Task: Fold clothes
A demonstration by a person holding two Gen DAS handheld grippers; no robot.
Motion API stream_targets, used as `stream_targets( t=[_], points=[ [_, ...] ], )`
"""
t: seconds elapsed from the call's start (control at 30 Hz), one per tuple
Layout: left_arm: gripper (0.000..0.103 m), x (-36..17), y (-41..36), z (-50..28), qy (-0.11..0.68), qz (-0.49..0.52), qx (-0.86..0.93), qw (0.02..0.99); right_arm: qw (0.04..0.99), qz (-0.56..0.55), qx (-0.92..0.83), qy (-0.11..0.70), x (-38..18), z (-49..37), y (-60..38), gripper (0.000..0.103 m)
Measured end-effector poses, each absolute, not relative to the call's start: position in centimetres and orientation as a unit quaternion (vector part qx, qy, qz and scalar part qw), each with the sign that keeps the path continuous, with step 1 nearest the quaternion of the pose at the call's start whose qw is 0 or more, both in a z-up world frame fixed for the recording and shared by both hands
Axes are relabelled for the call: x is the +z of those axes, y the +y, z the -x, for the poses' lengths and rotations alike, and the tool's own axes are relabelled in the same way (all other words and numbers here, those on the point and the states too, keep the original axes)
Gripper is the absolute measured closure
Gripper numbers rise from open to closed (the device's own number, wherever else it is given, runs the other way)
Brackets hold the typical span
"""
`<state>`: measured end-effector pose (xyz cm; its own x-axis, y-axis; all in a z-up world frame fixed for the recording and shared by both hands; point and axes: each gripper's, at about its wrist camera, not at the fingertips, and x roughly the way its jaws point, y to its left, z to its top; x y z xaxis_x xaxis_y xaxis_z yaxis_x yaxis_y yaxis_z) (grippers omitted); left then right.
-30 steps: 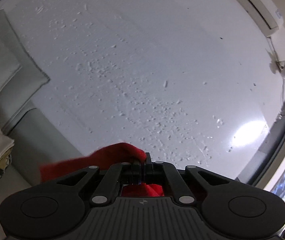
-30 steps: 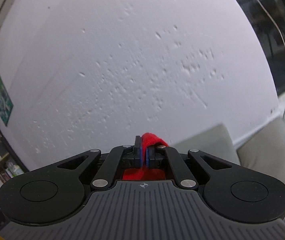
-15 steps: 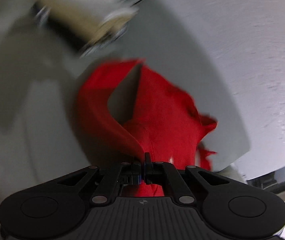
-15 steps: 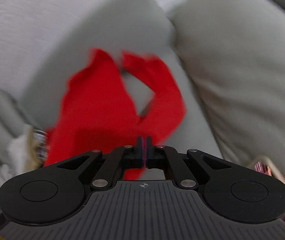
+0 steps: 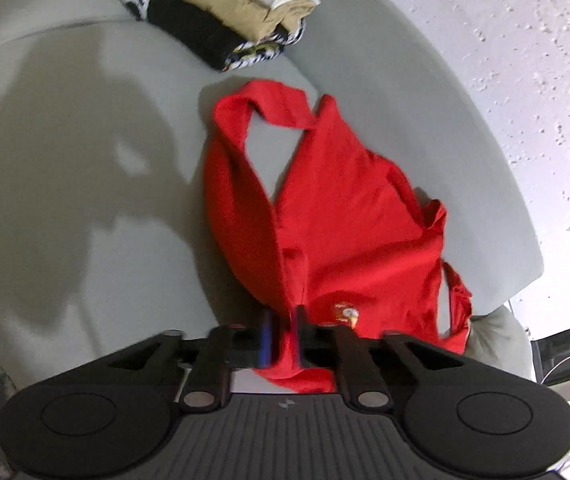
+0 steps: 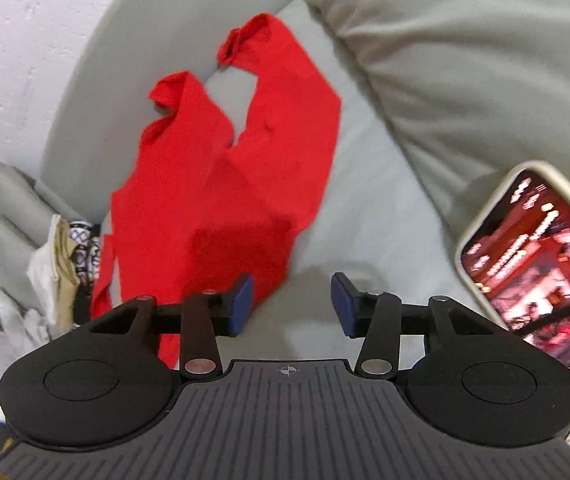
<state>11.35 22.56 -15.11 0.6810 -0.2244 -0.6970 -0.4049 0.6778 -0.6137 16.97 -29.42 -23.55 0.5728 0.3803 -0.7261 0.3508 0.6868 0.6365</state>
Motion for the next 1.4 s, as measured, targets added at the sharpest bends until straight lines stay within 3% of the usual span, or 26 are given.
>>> stream_targets(
  t=[0.07,0.17,0.27,0.37,0.53,0.63,0.7,0.73,0.77,1.0,1.17,1.4],
  points=[
    [0.056,-16.3,22.8,-12.1,0.400,0.402,0.050,0.822,0.794,-0.399,0.012,0.459,-24.5,-18.0,-28.9,0.054],
    [0.053,-18.1,23.2,-12.9,0.406,0.410,0.041,0.816,0.793,-0.403,0.010,0.457,-25.9,-19.4,-28.5,0.056],
    [0.041,-18.6,22.9,-11.5,0.398,0.414,0.015,0.818,0.792,-0.418,0.017,0.446,-27.0,-20.3,-28.5,0.057],
    [0.040,-19.0,21.8,-11.0,0.393,0.390,-0.014,0.833,0.790,-0.433,0.029,0.433,-28.0,-20.9,-28.7,0.058],
    [0.051,-18.9,18.9,-12.0,0.371,0.298,-0.060,0.877,0.784,-0.466,0.040,0.410,-29.1,-21.0,-29.5,0.059],
    [0.069,-18.7,17.9,-12.7,0.365,0.266,-0.059,0.890,0.799,-0.442,0.043,0.405,-29.0,-21.5,-29.0,0.063],
    [0.093,-18.9,18.0,-13.4,0.371,0.278,-0.051,0.885,0.806,-0.420,0.053,0.414,-28.8,-22.3,-28.1,0.078],
    [0.097,-19.1,18.1,-14.0,0.374,0.289,-0.040,0.880,0.807,-0.409,0.053,0.423,-28.8,-22.8,-27.7,0.090],
    [0.097,-19.1,18.2,-14.4,0.378,0.299,-0.024,0.876,0.811,-0.392,0.041,0.431,-28.7,-23.1,-27.2,0.101],
    [0.099,-14.0,20.6,-12.7,0.365,0.387,0.001,0.847,0.850,-0.362,-0.024,0.382,-21.3,-20.8,-27.2,0.102],
    [0.099,-12.4,21.6,-9.8,0.392,0.426,0.002,0.815,0.843,-0.371,-0.027,0.390,-16.5,-17.1,-29.0,0.103],
    [0.098,-16.2,20.3,-7.4,0.451,0.380,0.045,0.806,0.831,-0.348,-0.028,0.432,-18.0,-11.6,-30.1,0.100]
  ],
)
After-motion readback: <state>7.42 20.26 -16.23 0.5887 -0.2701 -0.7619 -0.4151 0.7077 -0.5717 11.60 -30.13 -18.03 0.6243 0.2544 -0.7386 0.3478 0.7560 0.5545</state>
